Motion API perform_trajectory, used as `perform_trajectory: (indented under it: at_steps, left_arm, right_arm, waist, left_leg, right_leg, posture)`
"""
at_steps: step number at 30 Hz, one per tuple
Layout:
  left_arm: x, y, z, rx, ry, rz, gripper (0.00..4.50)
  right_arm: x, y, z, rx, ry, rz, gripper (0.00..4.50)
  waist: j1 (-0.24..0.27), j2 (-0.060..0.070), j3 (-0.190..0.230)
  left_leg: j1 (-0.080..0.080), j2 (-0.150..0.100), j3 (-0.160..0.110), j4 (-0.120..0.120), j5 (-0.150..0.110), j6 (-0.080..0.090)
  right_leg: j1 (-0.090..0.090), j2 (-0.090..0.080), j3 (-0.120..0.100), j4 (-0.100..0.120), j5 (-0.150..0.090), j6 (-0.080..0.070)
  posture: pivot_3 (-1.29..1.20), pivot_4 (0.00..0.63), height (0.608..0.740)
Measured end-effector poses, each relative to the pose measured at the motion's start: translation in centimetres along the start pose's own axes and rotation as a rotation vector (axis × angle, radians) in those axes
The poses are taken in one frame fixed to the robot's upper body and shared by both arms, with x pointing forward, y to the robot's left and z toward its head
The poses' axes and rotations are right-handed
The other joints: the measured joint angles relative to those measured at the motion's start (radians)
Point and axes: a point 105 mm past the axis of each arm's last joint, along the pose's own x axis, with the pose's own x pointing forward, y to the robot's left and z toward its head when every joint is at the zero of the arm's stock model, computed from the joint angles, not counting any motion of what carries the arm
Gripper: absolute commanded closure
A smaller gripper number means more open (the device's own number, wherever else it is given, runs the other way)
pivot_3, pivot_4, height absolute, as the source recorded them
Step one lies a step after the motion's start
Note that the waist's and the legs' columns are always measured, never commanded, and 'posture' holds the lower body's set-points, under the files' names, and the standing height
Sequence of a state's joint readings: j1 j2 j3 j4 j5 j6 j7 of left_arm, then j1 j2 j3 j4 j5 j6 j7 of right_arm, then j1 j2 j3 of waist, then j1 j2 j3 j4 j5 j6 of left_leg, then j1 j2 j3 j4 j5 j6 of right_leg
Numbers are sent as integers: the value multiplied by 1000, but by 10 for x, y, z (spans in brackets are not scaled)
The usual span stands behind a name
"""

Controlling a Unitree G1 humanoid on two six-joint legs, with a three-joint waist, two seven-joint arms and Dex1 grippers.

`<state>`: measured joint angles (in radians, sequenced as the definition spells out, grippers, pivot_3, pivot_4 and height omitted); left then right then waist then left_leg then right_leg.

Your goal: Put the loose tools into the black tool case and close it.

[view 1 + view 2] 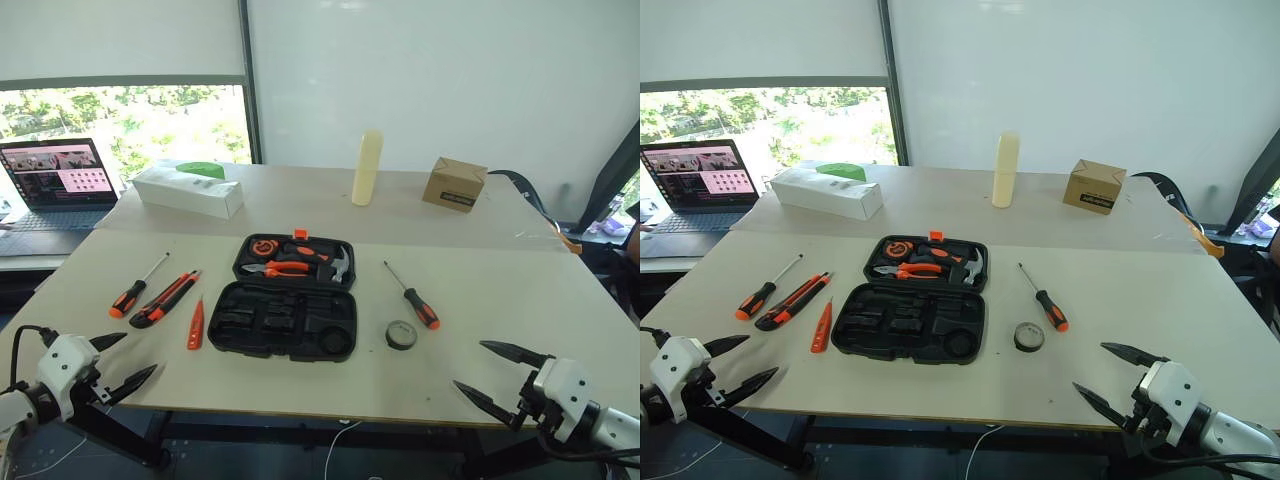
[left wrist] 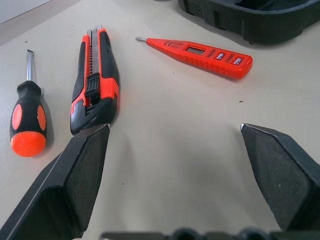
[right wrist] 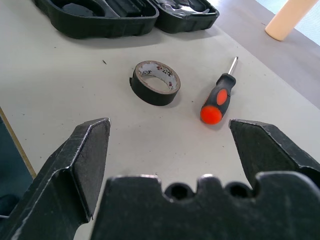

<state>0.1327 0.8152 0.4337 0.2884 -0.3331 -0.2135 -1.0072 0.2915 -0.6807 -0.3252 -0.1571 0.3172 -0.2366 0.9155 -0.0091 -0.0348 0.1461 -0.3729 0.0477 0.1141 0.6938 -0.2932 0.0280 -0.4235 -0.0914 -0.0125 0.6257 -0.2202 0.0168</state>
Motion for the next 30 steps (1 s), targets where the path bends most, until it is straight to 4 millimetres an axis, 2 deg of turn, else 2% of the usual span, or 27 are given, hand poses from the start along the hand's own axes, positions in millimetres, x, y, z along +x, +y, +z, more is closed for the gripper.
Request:
perform_trajectory:
  at_steps: [2,3,7,9,12,16,19,23,26,28,30]
  left_arm:
    - [-1,0,0,-7,0,5,0]
    - [-7,4,-2,-64,-11,49,0]
    - [-38,28,-3,-282,-88,303,0]
    - [-60,27,-18,-381,-60,396,0]
    - [-78,14,-50,-583,9,500,0]
    - [-89,16,-60,-722,40,567,0]
    - [-76,27,-49,-764,39,533,0]
    - [-33,59,0,-657,59,416,0]
    - [-1,75,27,-601,158,373,0]
    - [20,91,39,-570,205,393,0]
    - [32,103,43,-554,235,415,0]
  right_arm:
    - [1,0,0,3,-4,2,85]
    - [7,0,7,6,-52,18,85]
    - [34,17,59,1,-377,130,85]
    - [42,19,78,10,-469,147,85]
    - [53,21,95,31,-561,132,85]
    - [63,29,106,30,-611,158,85]
    - [65,35,106,27,-602,172,85]
    - [66,42,104,26,-587,199,85]
    - [64,43,100,29,-565,203,85]
    - [65,41,99,28,-561,197,85]
    - [64,41,97,34,-551,189,85]
  waist:
    - [0,0,0]
    - [-6,0,0]
    - [-21,-1,1]
    - [-20,-1,1]
    - [-12,-3,1]
    - [20,-6,1]
    - [34,-6,2]
    - [37,-10,0]
    - [23,-11,0]
    - [20,-12,0]
    - [8,-11,0]
  left_leg:
    - [0,0,0,0,0,0]
    - [0,1,0,0,0,0]
    - [2,3,0,0,0,0]
    - [3,2,1,-1,-1,-1]
    - [3,2,1,0,-2,-1]
    - [4,2,-1,1,-1,-2]
    - [4,1,-2,1,-1,-2]
    - [3,1,-1,1,0,-3]
    - [3,-1,0,1,0,-3]
    - [3,-3,0,0,1,-5]
    - [3,-3,1,-1,2,-7]
  right_leg:
    - [0,0,0,0,0,0]
    - [0,1,1,0,0,0]
    - [0,2,1,2,-1,-1]
    - [0,1,1,3,-1,-1]
    - [0,0,0,3,-1,-1]
    - [0,0,-3,2,-1,-2]
    - [0,-1,-5,2,-2,-3]
    - [2,0,-4,3,0,-3]
    - [1,0,-3,4,0,-2]
    - [1,1,-3,4,0,-2]
    - [0,3,-2,5,0,-3]
  posture:
    - [0,150,740]
    - [0,150,740]
    - [0,150,740]
    - [0,150,740]
    - [0,150,740]
    - [0,150,740]
    - [0,150,740]
    - [0,150,740]
    - [0,150,740]
    - [0,150,740]
    - [0,150,740]
